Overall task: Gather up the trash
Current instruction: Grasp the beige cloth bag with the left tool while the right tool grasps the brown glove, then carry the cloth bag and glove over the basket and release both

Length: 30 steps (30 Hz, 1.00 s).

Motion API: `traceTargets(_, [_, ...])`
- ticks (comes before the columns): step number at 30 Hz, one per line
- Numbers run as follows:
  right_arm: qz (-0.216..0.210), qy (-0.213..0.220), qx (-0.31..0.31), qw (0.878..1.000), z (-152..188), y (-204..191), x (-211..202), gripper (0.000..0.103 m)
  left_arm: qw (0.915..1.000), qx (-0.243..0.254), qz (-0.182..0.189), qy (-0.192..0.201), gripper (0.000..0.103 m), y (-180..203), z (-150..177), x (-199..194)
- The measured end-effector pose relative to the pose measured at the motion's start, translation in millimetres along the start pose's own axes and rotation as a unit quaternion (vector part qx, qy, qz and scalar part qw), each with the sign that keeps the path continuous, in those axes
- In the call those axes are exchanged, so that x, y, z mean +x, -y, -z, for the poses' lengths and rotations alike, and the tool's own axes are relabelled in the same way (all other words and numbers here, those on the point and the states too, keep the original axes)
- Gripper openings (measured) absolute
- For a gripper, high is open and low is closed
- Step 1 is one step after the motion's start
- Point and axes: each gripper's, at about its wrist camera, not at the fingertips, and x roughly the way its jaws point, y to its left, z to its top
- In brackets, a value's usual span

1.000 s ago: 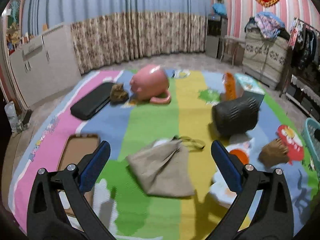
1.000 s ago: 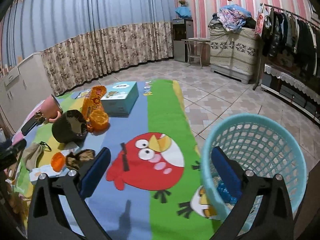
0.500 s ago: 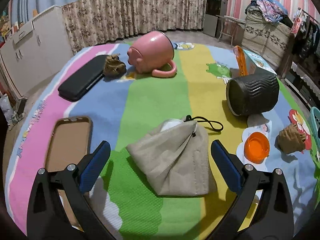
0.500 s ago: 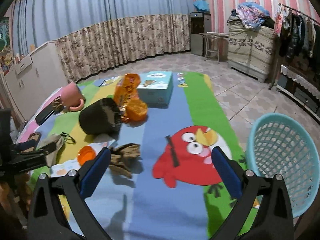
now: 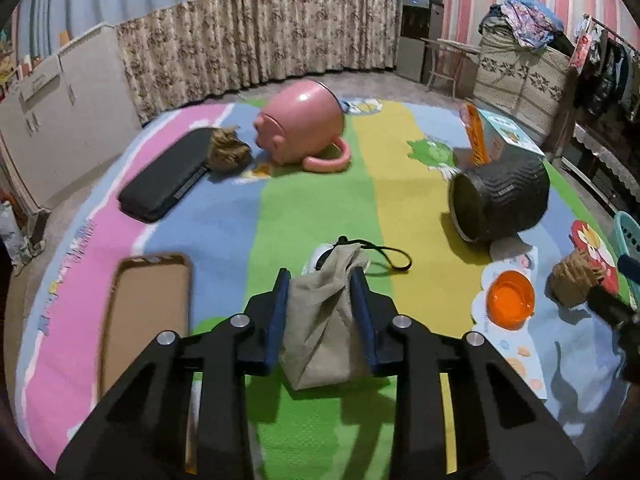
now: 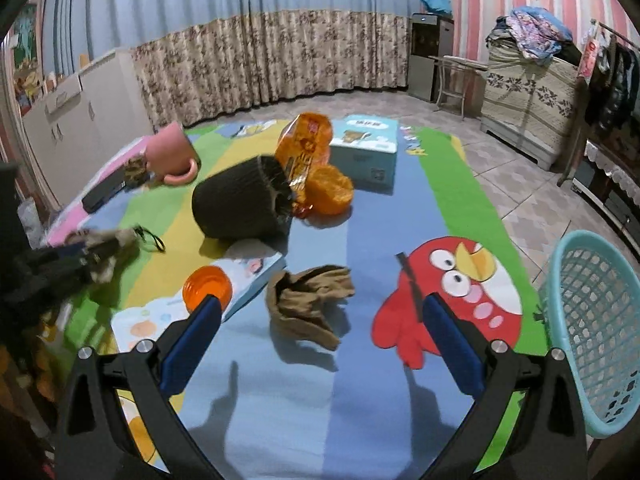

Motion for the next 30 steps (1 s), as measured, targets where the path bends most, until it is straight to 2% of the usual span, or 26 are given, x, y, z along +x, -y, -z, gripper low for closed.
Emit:
traceTargets(4, [0.009, -0.016, 0.000, 1.000, 3.1, -3.0, 12.1, 0.095, 0.9999, -0.012, -0.003, 0.007, 0.027, -13.1, -2.1, -2.1])
traceTargets(8, [-0.020, -0.035, 0.015, 0.999, 3.3, 2.6, 19.8, 0.060, 0.9998, -0.018, 0.000, 0.008, 0.026, -20.5, -2.7, -2.8])
traceTargets(9, [-0.030, -0.038, 0.021, 0.999, 3.6, 4.9, 20.6, 0.057, 0.9998, -0.019, -0.002, 0.009, 0.026, -21.0, -2.9, -3.1])
traceTargets(12, [-0.058, -0.037, 0.028, 0.997, 3.1, 7.8, 21.5, 0.039, 0.9997, -0.021, -0.002, 0.012, 0.026, -21.5, -4.4, -4.6])
traceTargets(14, [-0.062, -0.030, 0.026, 0.997, 2.9, 9.2, 17.7, 0.036, 0.9996, -0.022, -0.003, 0.018, 0.026, -20.0, -6.5, -8.1])
traceTargets(21, [-0.040, 0.009, 0.020, 0.999, -3.3, 27.8, -3.5, 0.036, 0.9991, -0.009, -0.005, 0.040, 0.026, 3.7, -16.0, -24.6])
traceTargets(30, [0.017, 0.065, 0.022, 0.997, -8.3, 86.0, -47.9, 0.036, 0.9965, 0.009, 0.019, 0.082, 0.025, 67.6, -36.4, -50.3])
